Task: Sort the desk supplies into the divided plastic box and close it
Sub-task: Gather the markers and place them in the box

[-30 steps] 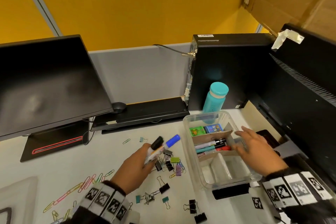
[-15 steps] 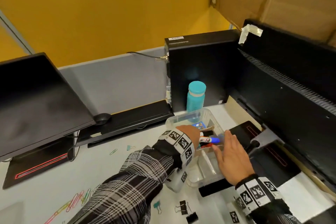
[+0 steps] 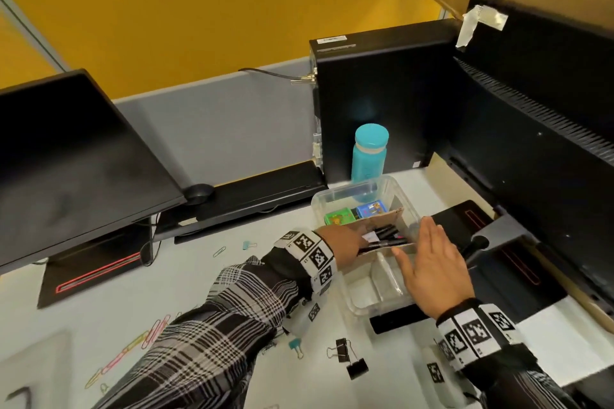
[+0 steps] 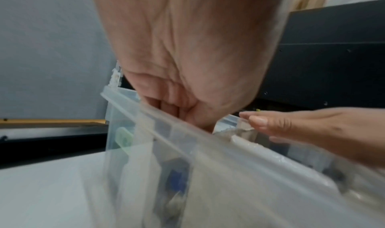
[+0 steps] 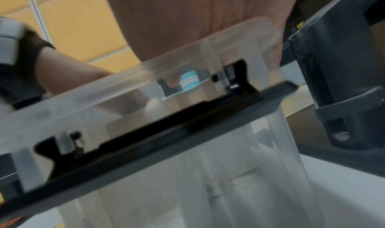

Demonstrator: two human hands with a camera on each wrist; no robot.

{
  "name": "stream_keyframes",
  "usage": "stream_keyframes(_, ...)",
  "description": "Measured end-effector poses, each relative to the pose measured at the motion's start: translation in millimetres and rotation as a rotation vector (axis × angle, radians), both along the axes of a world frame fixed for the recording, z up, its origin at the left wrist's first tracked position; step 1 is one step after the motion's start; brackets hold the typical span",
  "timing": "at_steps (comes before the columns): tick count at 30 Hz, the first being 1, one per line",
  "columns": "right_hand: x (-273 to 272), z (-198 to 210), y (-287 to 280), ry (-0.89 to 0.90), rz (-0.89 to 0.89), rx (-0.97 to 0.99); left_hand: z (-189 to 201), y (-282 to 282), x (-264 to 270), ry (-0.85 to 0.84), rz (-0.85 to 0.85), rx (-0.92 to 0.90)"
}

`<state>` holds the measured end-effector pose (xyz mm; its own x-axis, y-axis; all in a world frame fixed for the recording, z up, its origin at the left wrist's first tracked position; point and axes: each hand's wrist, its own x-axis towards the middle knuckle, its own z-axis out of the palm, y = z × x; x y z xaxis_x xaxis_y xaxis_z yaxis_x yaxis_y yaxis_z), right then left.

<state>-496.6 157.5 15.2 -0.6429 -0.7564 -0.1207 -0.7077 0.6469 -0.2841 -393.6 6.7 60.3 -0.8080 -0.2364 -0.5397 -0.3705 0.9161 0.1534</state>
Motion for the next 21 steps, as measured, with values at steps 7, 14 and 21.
stream_keyframes(7,-2,-5,0,0.007,0.010,-0.009,10,-20,65,0.571,0.292,0.089)
stream_keyframes(14,-1,-2,-2,0.016,-0.006,0.046,-5,-31,196,0.599,0.677,0.074)
stream_keyframes(21,72,51,-22,0.066,0.382,-0.519,-61,4,228,0.350,0.585,0.129)
